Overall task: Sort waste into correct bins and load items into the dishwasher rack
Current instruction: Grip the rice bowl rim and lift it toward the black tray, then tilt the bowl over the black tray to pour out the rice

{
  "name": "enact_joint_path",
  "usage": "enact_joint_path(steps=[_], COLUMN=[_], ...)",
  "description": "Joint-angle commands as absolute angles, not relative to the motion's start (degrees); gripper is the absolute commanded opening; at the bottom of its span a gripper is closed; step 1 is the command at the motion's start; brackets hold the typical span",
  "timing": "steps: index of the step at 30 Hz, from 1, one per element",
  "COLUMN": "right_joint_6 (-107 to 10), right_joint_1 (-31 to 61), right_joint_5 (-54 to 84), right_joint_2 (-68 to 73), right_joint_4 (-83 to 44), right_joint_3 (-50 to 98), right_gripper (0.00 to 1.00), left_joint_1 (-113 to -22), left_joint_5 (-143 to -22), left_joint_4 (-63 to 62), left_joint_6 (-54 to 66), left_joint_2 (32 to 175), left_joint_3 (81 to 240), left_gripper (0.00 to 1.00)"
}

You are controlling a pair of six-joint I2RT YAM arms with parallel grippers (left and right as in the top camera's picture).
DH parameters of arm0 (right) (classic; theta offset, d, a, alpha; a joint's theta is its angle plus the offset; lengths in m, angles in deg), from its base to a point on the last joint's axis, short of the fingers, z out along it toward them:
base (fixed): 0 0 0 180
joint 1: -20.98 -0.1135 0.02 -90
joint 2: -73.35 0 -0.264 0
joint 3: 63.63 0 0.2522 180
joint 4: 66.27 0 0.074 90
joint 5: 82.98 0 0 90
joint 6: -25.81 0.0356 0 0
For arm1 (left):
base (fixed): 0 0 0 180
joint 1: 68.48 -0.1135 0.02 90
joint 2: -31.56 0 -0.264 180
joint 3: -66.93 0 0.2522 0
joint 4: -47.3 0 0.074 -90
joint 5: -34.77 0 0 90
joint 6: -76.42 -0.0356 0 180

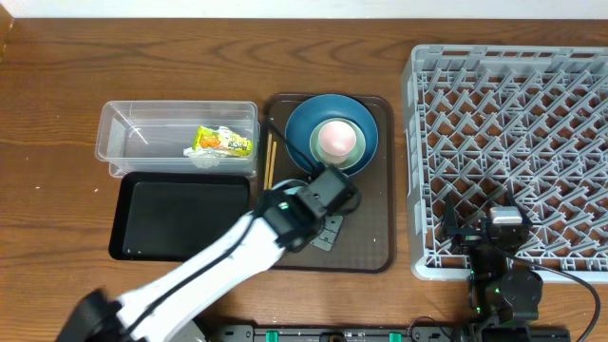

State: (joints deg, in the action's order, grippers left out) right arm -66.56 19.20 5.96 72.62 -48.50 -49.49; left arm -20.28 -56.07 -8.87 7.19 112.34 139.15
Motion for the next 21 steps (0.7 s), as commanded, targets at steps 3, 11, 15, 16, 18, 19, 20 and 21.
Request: enact_joint_path(steps=[3,11,15,16,18,19,20,21], right_joint_6=[-67.26,-67.26,-67.26,-67.28,-67.28,-67.28,-67.28,-67.26], right_joint_1=[19.20,19.20,19.20,19.20,19.20,19.20,19.20,19.20], right_joint_5=[5.76,5.76,5.76,5.76,5.76,5.76,5.76,5.76], right_joint_2=[72.64,72.64,72.64,72.64,72.64,72.64,72.64,72.64], right_joint_4=[-48.26,-48.26,-48.26,-48.26,-48.26,-48.26,-48.26,-48.26], right_joint_3=[-49.58,-49.55,-49.55,-49.58,-49.58,-49.55,-49.55,-49.58], right_gripper=[0.99,0.99,0.99,0.99,0.99,0.99,0.99,0.99], left_joint_1=[-27.32,-48.58,-59.73,-62.44,-68.23,-71.25,-74.02,-76.30], left_joint_5=[-54.43,-64.82,-71.31,-73.01,-78.02,-80.92,-83.48,-85.27], left_joint_4=[-12.04,-19.21,-20.39,-20.41,-20.41,-20.41,-20.35,-20.24], left_joint_6=[7.10,2.34,-2.21,-3.08,-4.48,-5.46,-6.38,-6.80], left_joint_2=[104.75,101.61,101.67,101.67,101.67,101.67,101.67,101.67], left_joint_3=[140.83,140.81,140.42,140.29,139.89,139.65,139.35,139.02], left_gripper=[0.06,0.06,0.06,0.06,0.06,0.06,0.06,0.06])
